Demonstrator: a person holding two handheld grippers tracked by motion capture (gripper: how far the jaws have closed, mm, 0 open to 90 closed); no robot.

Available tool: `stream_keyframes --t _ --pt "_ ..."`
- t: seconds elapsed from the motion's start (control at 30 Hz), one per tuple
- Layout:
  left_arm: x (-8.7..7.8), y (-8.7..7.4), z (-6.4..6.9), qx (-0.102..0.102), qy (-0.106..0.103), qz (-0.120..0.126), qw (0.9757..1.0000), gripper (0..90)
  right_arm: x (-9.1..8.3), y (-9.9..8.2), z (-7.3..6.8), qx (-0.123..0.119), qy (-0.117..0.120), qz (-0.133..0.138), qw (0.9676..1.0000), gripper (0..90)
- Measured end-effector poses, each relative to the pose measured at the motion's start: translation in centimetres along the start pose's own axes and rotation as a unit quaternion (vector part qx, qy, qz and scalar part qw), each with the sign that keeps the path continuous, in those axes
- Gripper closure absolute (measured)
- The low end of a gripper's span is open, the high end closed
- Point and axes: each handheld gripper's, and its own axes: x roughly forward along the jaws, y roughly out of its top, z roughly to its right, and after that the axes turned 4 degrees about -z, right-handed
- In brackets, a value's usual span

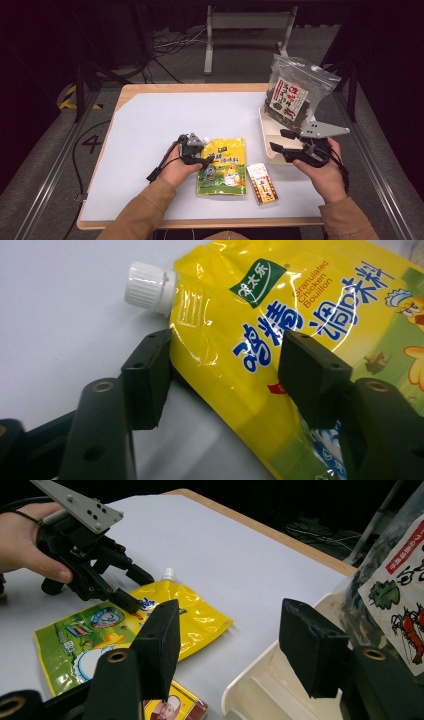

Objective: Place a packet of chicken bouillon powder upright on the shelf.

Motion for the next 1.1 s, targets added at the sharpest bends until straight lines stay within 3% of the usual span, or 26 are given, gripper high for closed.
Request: stream_keyframes --t 0.17,0.2,0.27,0.57,0.77,0.97,1.1 --pt "0.0 0.0 0.5 0.008 0.019 0.003 0.9998 54.3 0.1 -0.1 0.0 0.000 0.001 -0.002 1.0000 42.7" --pt "0.0 0.0 0.6 0.014 0.007 0.006 0.9999 64.7 0.2 -0.1 0.0 -0.001 0.001 -0.002 1.0000 42.8" --pt "0.1 0.0 1.1 0.025 0.012 0.007 0.9996 72.3 0.1 -0.2 0.0 -0.001 0.001 -0.003 1.0000 42.9" --pt "0.2 0.2 1.6 0.031 -0.005 0.011 0.9994 80.6 -0.2 -0.3 0.1 -0.001 0.000 -0.002 1.0000 44.2" --pt "0.0 0.4 1.4 0.022 -0.019 0.019 0.9994 84.9 -0.2 -0.2 0.0 -0.001 0.004 -0.002 1.0000 47.0" --pt "-1.4 1.1 1.6 0.035 -0.031 0.041 0.9981 86.2 -0.1 -0.2 0.0 -0.002 0.007 -0.004 1.0000 49.4" --pt "-2.6 1.4 1.5 0.030 -0.044 0.063 0.9965 86.6 -0.2 -0.1 -0.1 -0.003 0.010 -0.003 0.9999 50.5"
